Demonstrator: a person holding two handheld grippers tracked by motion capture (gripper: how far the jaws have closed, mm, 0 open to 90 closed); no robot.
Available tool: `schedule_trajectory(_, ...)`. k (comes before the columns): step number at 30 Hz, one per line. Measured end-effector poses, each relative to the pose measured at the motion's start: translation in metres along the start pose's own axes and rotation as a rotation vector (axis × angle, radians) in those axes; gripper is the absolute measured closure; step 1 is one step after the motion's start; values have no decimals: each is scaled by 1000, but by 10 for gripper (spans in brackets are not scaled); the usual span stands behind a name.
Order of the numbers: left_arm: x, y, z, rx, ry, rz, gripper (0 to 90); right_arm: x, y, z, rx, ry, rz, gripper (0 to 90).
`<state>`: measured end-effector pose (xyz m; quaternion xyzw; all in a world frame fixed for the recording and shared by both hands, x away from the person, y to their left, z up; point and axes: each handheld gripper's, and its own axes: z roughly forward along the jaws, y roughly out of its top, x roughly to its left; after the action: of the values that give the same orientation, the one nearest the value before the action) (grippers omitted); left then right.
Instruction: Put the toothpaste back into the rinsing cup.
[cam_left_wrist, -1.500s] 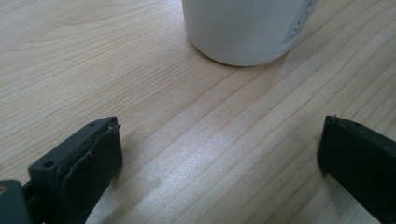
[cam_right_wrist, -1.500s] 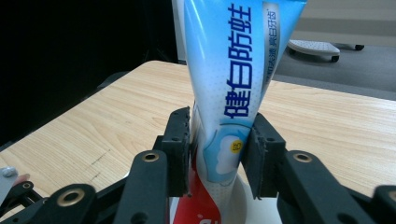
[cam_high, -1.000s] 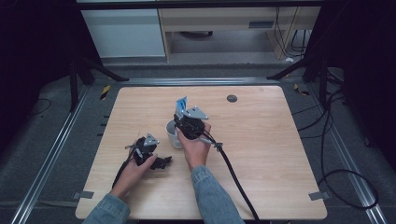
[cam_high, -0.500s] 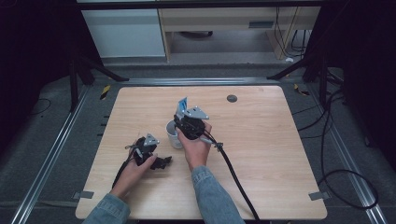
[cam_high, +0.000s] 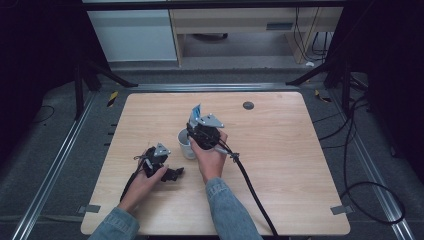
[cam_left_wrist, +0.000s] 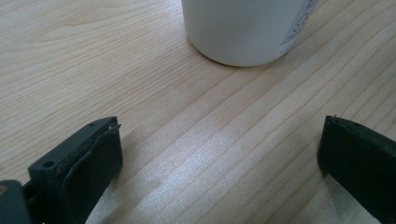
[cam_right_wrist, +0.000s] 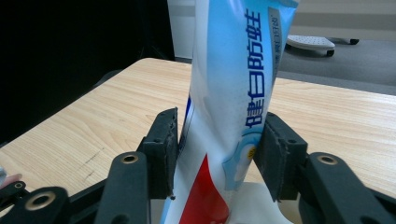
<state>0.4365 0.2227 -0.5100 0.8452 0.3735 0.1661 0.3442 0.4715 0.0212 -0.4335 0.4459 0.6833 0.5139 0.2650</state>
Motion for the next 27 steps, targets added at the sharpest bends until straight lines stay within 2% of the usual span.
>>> schedule_trajectory(13,0,0,0,-1,1,-2,0,-2,2,-3,5,-27,10,400)
schedule_trajectory(21,0,0,0,-3,2,-2,0,-1,6,-6,9,-22,13,364)
schedule_trajectory(27,0,0,0,-2,1,0,0,1,9,-9,14,-13,-2,336)
